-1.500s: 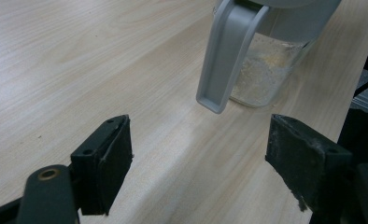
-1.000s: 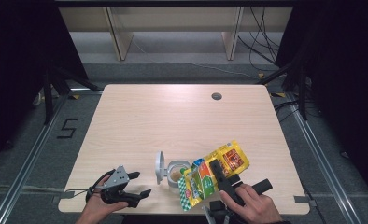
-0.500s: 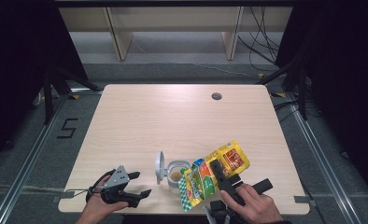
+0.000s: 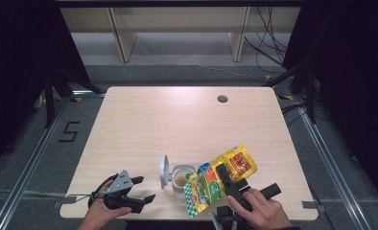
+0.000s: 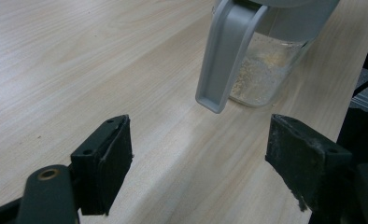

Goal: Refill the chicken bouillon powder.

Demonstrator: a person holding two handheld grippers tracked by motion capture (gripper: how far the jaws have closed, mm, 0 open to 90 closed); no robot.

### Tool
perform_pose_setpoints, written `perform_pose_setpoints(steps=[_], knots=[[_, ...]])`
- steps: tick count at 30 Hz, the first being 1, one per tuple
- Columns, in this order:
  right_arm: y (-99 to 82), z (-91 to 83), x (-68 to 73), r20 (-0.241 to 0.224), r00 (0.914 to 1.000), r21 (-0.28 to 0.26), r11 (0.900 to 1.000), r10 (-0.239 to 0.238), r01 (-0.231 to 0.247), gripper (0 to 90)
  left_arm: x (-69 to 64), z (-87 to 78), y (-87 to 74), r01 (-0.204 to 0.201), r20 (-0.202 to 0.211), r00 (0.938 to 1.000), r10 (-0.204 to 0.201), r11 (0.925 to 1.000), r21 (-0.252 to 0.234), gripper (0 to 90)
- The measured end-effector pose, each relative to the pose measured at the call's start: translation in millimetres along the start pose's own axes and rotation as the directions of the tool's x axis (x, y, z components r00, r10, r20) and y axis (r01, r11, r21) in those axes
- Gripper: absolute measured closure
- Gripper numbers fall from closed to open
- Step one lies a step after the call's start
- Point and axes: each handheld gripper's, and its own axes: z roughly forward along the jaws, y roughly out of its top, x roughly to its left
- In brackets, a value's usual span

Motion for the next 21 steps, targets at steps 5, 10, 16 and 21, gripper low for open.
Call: perform_pose_setpoints(steps=[5,10,16,21], knots=[[0.4,-0.5,1.3,-0.004,0.9998,0.002,0.9998,0.021,-0.021,48.7,0.1,0.1,-0.1,-0.001,0.0,1.0,0.001,1.0,-0.002,22.1],[0.7,-1.6,2.2,-0.004,0.9993,0.006,0.9993,0.038,-0.038,48.8,0.3,-0.6,0.2,-0.007,0.002,1.0,0.007,0.9999,0.009,22.1],[1.0,-3.0,0.6,0.001,0.9995,0.002,0.9995,0.032,-0.032,49.0,0.2,-0.8,0.1,-0.006,-0.002,1.0,0.006,1.0,0.008,22.1],[0.4,-3.5,-1.5,0.005,1.0,-0.012,0.9999,0.008,-0.007,49.0,0.2,-0.8,0.1,-0.006,-0.002,1.0,0.006,0.9999,0.009,22.0]])
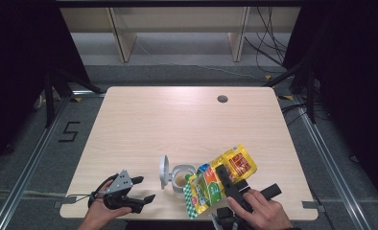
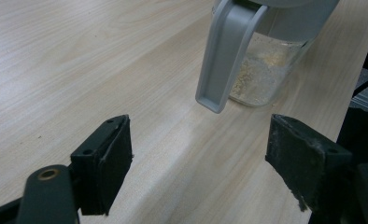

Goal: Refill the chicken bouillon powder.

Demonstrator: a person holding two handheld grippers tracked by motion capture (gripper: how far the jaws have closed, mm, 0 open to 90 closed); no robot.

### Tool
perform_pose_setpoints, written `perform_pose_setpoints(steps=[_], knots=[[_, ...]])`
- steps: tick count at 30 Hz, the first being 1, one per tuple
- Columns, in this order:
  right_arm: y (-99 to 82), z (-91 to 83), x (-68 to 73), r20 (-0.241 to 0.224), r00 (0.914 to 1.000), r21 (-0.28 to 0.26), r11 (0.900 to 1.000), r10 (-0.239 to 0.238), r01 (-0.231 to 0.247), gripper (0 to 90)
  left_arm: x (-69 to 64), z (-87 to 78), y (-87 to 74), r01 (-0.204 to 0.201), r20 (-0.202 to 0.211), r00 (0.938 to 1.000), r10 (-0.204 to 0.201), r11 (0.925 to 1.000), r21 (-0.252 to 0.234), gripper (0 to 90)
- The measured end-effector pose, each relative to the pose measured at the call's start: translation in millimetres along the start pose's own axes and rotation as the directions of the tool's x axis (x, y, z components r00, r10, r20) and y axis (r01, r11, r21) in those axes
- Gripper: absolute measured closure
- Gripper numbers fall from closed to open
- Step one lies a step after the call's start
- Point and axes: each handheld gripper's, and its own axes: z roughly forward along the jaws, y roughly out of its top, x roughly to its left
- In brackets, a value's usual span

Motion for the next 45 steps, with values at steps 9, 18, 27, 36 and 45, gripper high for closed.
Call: perform_pose_setpoints(steps=[9,18,27,36,45], knots=[[2.8,-1.8,1.1,0.002,0.9998,-0.002,0.9998,0.02,-0.02,49.9,0.0,0.0,0.0,0.003,0.0,1.0,-0.003,1.0,0.001,22.0],[2.7,-2.9,0.2,0.003,0.9999,-0.005,0.9999,0.016,-0.016,50.0,0.2,0.0,0.0,0.002,0.005,1.0,-0.002,1.0,0.002,22.0],[1.3,-3.0,-0.2,0.004,0.9999,-0.003,1.0,0.009,-0.009,50.2,0.0,-0.1,-1.0,0.024,0.0,0.9997,-0.024,0.9997,0.007,22.0],[0.4,-2.7,0.4,0.002,0.9999,-0.007,0.9999,0.01,-0.01,50.6,1.6,0.2,-0.7,-0.001,0.004,1.0,0.001,1.0,0.008,22.0],[-1.1,-2.8,0.9,0.002,0.9999,-0.009,0.9999,0.012,-0.012,50.8,0.6,0.8,-1.1,0.011,0.001,0.9999,-0.011,0.9999,0.004,22.0]])
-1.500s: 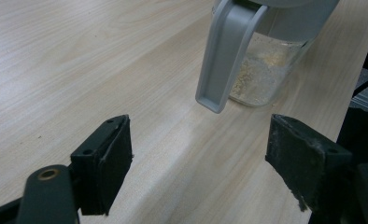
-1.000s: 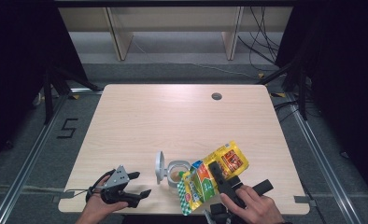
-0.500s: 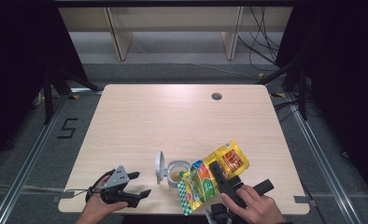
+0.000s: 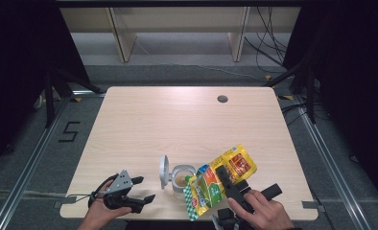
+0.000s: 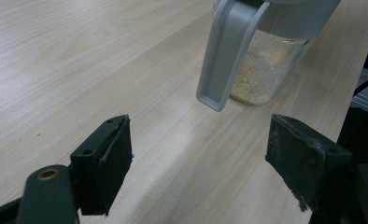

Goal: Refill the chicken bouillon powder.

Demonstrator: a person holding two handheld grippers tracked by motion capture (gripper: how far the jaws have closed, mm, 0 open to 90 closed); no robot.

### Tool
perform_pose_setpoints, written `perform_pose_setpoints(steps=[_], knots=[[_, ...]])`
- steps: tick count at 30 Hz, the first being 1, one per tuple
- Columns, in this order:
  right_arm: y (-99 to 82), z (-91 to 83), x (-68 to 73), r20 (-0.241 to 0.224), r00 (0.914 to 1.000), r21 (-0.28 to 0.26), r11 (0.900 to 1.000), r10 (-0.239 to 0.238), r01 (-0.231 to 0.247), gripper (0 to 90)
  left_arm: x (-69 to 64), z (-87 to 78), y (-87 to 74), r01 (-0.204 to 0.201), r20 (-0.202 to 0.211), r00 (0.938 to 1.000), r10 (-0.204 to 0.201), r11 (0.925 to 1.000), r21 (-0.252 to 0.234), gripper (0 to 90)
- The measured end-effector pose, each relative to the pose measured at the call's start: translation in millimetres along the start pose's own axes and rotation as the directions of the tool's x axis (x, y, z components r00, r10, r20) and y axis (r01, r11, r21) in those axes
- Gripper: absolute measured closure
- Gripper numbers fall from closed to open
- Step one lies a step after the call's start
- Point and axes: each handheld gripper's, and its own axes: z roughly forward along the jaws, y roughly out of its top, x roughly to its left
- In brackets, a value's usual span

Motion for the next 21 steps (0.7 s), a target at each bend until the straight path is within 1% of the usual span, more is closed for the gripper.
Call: perform_pose_setpoints(steps=[1,2,11,14,15,16,17,18,21], knots=[[0.0,0.0,0.2,-0.002,1.0,0.003,1.0,0.002,-0.002,50.9,0.6,-0.1,0.2,-0.01,0.0,1.0,0.01,1.0,0.0,22.0],[-0.2,0.1,-0.2,-0.004,1.0,0.002,1.0,-0.003,0.003,50.9,-0.8,-0.1,-0.3,0.015,-0.002,0.9999,-0.015,0.9999,0.005,22.0],[-1.3,-0.9,-0.1,-0.002,1.0,0.009,0.9999,0.005,-0.005,51.0,-0.7,-0.2,0.0,0.01,-0.004,0.9999,-0.01,0.9999,0.008,22.0],[-1.7,-0.9,-0.1,-0.003,1.0,0.009,0.9999,0.007,-0.007,51.0,-0.4,-0.3,-0.1,0.011,0.002,0.9999,-0.011,0.9999,0.007,22.0],[-1.7,-0.9,-0.1,-0.003,1.0,0.009,0.9999,0.006,-0.006,51.0,-0.2,-0.4,0.0,0.009,0.002,1.0,-0.009,0.9999,0.007,22.0],[-1.9,-0.8,-0.2,-0.004,1.0,0.008,1.0,0.006,-0.006,51.0,0.8,-0.6,0.4,-0.01,0.004,0.9999,0.01,0.9999,0.004,22.0],[-2.0,-0.8,-0.1,-0.003,1.0,0.008,1.0,0.005,-0.005,51.1,1.0,-0.8,0.4,-0.013,-0.001,0.9999,0.013,0.9999,0.007,22.0],[-1.9,-0.7,-0.1,-0.003,1.0,0.009,0.9999,0.005,-0.005,51.1,-0.2,-0.4,0.0,0.01,0.002,1.0,-0.01,0.9999,0.007,22.0],[-1.7,-0.4,0.6,-0.005,0.9999,0.01,0.9999,0.009,-0.009,51.1,-0.4,-0.3,0.0,0.01,0.002,0.9999,-0.01,0.9999,0.008,22.0]])
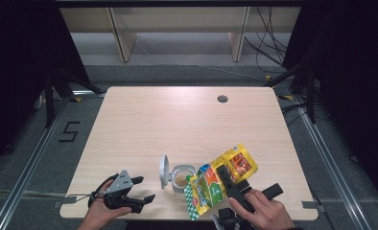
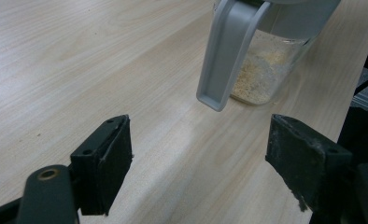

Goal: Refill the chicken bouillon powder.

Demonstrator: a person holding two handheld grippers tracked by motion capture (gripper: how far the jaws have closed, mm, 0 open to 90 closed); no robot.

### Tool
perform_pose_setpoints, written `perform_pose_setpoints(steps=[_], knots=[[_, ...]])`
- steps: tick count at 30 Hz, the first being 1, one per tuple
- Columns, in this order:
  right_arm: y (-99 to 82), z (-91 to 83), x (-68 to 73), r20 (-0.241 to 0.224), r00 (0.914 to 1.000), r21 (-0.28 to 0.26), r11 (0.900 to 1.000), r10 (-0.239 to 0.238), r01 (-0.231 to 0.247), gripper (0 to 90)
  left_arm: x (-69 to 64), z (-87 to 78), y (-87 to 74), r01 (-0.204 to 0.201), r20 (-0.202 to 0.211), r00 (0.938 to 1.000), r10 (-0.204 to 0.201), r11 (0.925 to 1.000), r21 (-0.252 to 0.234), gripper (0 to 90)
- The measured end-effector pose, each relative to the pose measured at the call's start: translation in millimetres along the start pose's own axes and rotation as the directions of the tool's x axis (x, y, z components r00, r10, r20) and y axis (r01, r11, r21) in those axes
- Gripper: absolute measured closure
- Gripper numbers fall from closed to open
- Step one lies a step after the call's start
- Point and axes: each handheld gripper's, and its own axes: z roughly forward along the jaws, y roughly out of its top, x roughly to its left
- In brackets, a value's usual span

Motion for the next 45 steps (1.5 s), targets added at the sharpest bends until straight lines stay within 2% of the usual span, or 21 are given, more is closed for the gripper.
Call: perform_pose_setpoints(steps=[3,4,5,6,10,11,13,14,16,17,19,29,30,32,35,37,39,40,41,42,45], knots=[[0.0,0.1,0.1,-0.001,1.0,-0.001,1.0,0.0,0.0,51.1,0.3,-0.1,0.1,0.001,0.002,1.0,-0.001,1.0,0.0,21.9],[-0.7,1.2,-2.6,0.006,0.9989,-0.014,0.9988,-0.047,0.047,51.1,0.7,-0.1,0.2,-0.009,0.004,0.9999,0.009,0.9999,-0.006,21.9],[-0.2,1.2,-2.9,0.003,0.9988,-0.013,0.9987,-0.049,0.049,51.1,1.6,-0.3,0.4,-0.024,0.001,0.9997,0.024,0.9997,-0.005,21.9],[-0.1,1.3,-2.7,0.004,0.9988,-0.014,0.9987,-0.049,0.049,51.1,0.3,-0.3,0.1,0.001,0.003,1.0,-0.001,1.0,0.002,21.9],[-0.3,1.2,-2.6,0.004,0.999,-0.016,0.9988,-0.045,0.046,51.2,0.3,-0.3,0.2,0.001,0.003,1.0,-0.001,1.0,0.001,21.9],[0.5,0.3,-0.6,0.0,1.0,-0.006,0.9999,-0.009,0.009,51.2,0.4,-0.3,0.2,-0.001,0.002,1.0,0.001,1.0,0.002,21.9],[0.4,0.2,-0.4,0.002,0.9999,-0.006,0.9999,-0.011,0.011,51.2,0.0,-0.2,0.0,-0.001,0.0,1.0,0.001,1.0,-0.001,22.0],[-0.6,1.3,-2.6,0.006,0.9988,-0.018,0.9987,-0.048,0.048,51.2,0.0,-0.1,0.0,-0.001,-0.001,1.0,0.001,1.0,-0.001,21.9],[-0.5,1.1,-2.4,0.005,0.9989,-0.016,0.9988,-0.046,0.046,51.3,0.3,-0.4,0.2,0.0,0.003,1.0,0.0,1.0,0.002,21.9],[0.2,0.3,-0.7,0.002,0.9999,-0.007,0.9998,-0.017,0.017,51.4,0.3,-0.4,0.1,-0.001,0.002,1.0,0.001,1.0,0.002,21.9],[-0.2,0.1,-0.4,0.004,1.0,-0.005,1.0,-0.006,0.006,51.4,0.1,-0.2,0.0,0.0,-0.002,1.0,0.0,1.0,-0.002,21.9],[-1.0,-0.2,-1.0,0.003,0.9999,-0.009,0.9999,-0.014,0.014,53.0,0.1,-0.1,0.0,0.002,0.002,1.0,-0.002,1.0,-0.003,21.9],[-0.9,0.0,-0.9,0.004,0.9999,-0.01,0.9999,-0.013,0.013,53.1,1.3,-0.3,0.4,-0.022,0.001,0.9998,0.022,0.9997,-0.006,21.9],[-0.8,0.0,-0.8,0.004,0.9999,-0.012,0.9998,-0.013,0.013,53.1,0.4,-0.5,0.1,-0.002,0.001,1.0,0.002,1.0,0.001,21.9],[-0.7,-0.1,-0.2,0.003,1.0,-0.011,0.9999,-0.009,0.009,53.2,0.2,-0.2,0.0,-0.001,-0.002,1.0,0.001,1.0,-0.002,21.9],[-0.8,0.3,-0.6,0.0,0.9999,-0.012,0.9998,-0.015,0.015,53.2,1.6,-0.7,0.6,-0.023,0.001,0.9997,0.023,0.9997,0.0,21.9],[-1.0,-0.2,-0.6,0.002,0.9999,-0.013,0.9998,-0.014,0.014,53.2,-0.2,-0.3,-0.1,0.0,-0.008,1.0,0.0,1.0,-0.001,21.9],[-1.1,-0.1,-0.8,0.004,0.9999,-0.013,0.9998,-0.014,0.014,53.2,-0.4,0.2,0.0,0.003,-0.003,1.0,-0.003,1.0,-0.006,21.9],[-1.2,0.0,-0.9,0.005,0.9999,-0.012,0.9998,-0.015,0.015,53.2,1.2,-0.2,0.7,-0.02,0.002,0.9998,0.02,0.9998,-0.002,21.9],[-1.2,-0.1,-0.9,0.005,0.9999,-0.011,0.9998,-0.015,0.015,53.3,0.4,-0.1,0.1,-0.001,0.001,1.0,0.001,1.0,0.001,21.9],[-1.5,-0.3,-0.9,0.005,0.9999,-0.009,0.9999,-0.014,0.014,53.3,-0.3,0.0,-0.1,0.001,-0.007,1.0,-0.001,1.0,-0.001,21.9]])
